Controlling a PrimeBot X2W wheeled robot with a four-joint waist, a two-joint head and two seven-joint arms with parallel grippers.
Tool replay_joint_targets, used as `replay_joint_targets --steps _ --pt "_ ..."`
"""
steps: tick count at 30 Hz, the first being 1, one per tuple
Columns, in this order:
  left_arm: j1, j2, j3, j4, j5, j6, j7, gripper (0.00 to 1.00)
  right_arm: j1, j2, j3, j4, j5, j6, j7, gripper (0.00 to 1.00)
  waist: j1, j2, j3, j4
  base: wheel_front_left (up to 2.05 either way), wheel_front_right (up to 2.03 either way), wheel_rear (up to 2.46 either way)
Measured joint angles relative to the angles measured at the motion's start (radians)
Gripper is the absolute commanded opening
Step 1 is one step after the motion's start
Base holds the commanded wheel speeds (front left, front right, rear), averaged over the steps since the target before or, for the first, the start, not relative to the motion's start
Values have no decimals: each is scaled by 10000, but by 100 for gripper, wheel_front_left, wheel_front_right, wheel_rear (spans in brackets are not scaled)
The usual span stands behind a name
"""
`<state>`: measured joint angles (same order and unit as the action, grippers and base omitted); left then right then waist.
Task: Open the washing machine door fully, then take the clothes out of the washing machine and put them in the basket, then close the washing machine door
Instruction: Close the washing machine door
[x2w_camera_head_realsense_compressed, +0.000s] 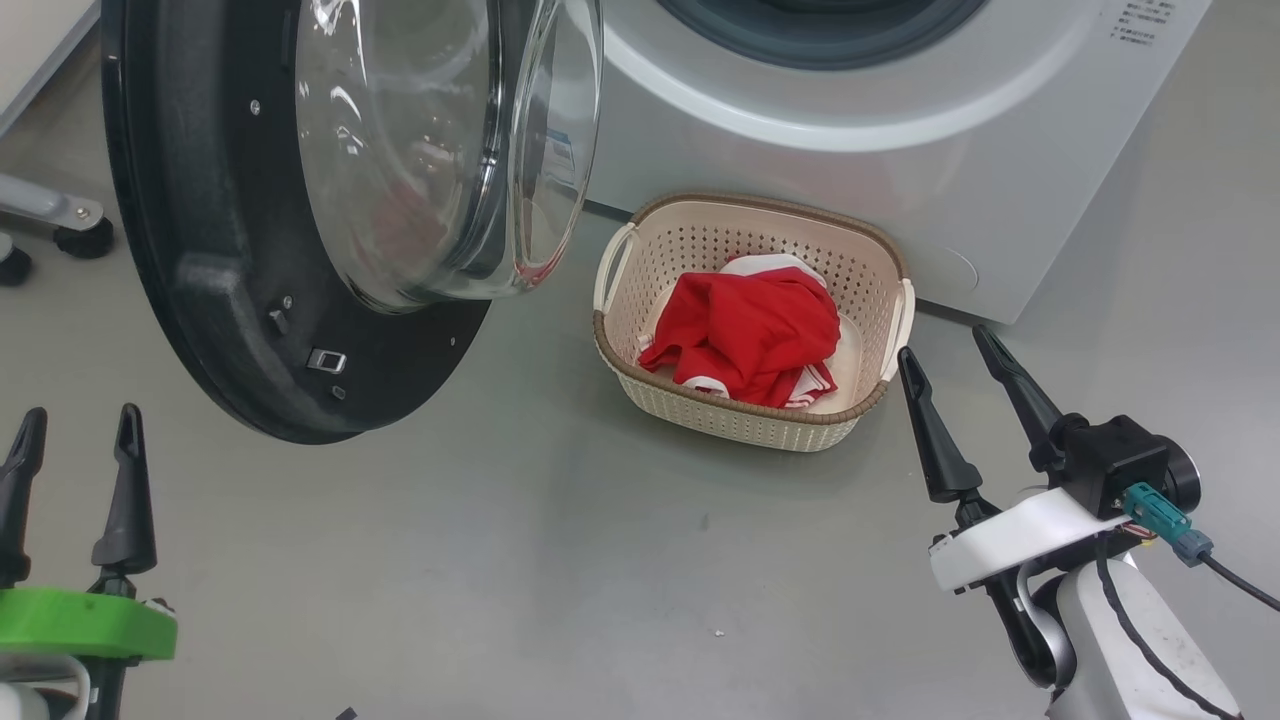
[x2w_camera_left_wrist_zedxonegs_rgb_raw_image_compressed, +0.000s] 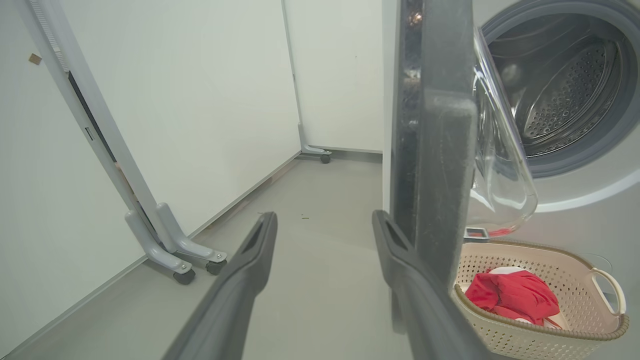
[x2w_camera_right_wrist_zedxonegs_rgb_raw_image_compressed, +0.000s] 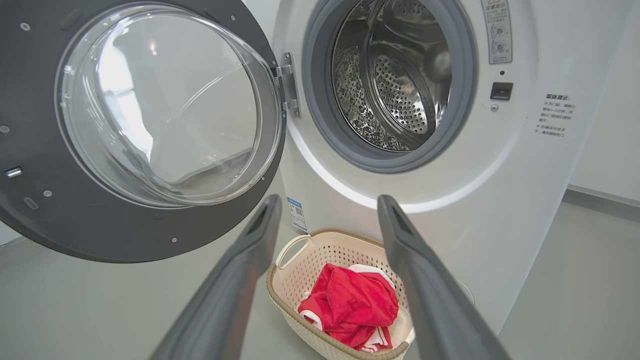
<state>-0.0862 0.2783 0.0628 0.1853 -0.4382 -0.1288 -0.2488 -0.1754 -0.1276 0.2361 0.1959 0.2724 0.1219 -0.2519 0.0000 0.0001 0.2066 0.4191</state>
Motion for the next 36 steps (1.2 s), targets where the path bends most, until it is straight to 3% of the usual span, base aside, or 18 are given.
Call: replay_joint_targets --steps 36 --pt "-24 -178 -13 -4 305 0 -4 100 15 17 23 4 -15 0 0 100 0 0 -161 8 0 0 0"
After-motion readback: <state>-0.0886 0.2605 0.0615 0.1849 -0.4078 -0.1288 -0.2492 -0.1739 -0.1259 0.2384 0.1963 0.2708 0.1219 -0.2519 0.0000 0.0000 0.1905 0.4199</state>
